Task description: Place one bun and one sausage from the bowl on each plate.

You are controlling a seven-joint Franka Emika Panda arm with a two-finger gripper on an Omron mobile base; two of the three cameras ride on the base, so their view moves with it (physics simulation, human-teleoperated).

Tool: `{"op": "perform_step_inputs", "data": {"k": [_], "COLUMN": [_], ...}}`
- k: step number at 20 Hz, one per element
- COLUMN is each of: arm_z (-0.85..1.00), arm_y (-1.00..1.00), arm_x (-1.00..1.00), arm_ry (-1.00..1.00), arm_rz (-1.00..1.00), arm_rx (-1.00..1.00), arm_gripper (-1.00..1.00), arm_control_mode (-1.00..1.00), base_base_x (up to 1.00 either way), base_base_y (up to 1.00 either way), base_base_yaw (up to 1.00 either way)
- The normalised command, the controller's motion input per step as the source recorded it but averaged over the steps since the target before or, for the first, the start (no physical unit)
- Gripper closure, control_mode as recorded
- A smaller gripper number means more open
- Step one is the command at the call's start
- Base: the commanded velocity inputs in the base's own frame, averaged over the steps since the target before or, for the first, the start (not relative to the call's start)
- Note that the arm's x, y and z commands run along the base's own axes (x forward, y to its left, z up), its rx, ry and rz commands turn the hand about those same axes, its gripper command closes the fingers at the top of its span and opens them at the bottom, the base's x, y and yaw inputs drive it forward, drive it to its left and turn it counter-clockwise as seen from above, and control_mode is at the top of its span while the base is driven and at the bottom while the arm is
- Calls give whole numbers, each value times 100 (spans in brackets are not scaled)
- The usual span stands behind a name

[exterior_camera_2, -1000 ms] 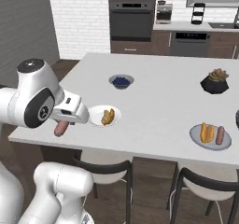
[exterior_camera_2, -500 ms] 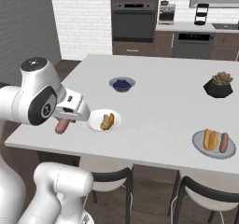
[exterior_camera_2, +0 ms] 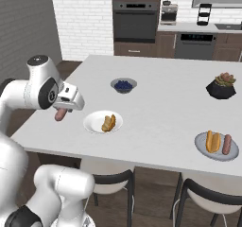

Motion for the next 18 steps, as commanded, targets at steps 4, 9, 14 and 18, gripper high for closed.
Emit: {"op": "perform_step_inputs", "data": {"k": [4, 9, 14, 18], "arm_z": [-53, -91, -76, -56], "arm_y": [0, -6, 0, 0], "arm_x": [100, 99, 94, 95], "arm_ry": [5, 1, 0, 0], "arm_rz": [1, 1, 1, 0], "arm_rx": [4, 2, 0, 0], "arm_gripper": [100, 100, 100, 100], "arm_control_mode": [-100, -100, -100, -100], "base_base_x": [0, 0, 0, 0], "base_base_y": [0, 0, 0, 0], "base_base_yaw": [0, 0, 0, 0]}}
